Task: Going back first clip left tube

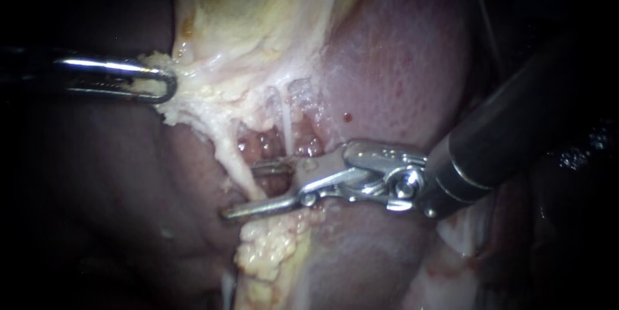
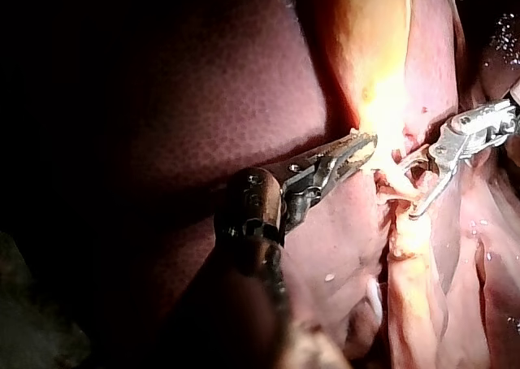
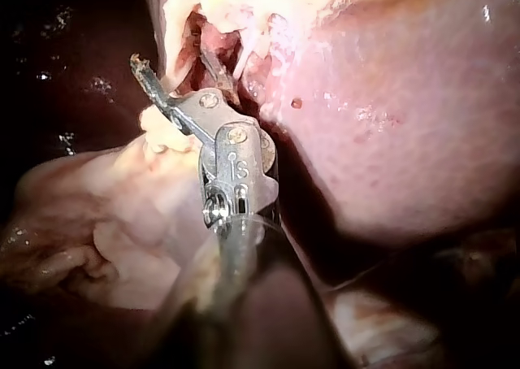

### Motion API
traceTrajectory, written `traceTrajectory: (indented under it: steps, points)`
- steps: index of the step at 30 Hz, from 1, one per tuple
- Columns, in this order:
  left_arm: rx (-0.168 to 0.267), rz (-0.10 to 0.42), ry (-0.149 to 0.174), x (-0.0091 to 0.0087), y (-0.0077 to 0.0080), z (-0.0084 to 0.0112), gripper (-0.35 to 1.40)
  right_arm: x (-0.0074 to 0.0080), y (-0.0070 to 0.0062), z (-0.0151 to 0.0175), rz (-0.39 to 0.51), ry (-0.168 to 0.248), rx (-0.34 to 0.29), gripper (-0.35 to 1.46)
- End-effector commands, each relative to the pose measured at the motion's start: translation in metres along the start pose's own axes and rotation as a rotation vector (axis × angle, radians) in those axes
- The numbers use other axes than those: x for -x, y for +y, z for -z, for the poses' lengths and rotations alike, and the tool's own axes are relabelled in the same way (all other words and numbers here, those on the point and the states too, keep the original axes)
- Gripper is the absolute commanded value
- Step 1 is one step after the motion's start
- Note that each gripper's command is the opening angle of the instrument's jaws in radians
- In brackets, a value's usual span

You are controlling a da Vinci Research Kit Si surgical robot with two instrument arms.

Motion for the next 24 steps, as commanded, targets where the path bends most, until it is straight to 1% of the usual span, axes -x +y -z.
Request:
traceTrajectory:
  steps: [1,6,13,17,24]
  points:
    - [0.000,0.000,0.000,0.0000,0.0001,0.0000,-0.35,-0.0001,-0.0001,0.0005,0.016,-0.001,-0.002,0.50]
    - [0.001,0.000,0.000,0.0000,0.0000,0.0001,-0.35,-0.0004,-0.0011,0.0036,0.089,0.000,-0.019,0.50]
    - [0.001,-0.001,0.000,0.0001,0.0000,0.0002,-0.35,-0.0014,-0.0022,0.0082,0.128,-0.001,-0.039,0.50]
    - [0.001,-0.001,0.000,0.0001,0.0000,0.0002,-0.35,-0.0020,-0.0025,0.0097,0.146,0.001,-0.045,0.50]
    - [0.001,-0.001,-0.001,0.0002,0.0000,0.0003,-0.35,-0.0042,-0.0028,0.0140,0.211,0.007,-0.060,0.50]
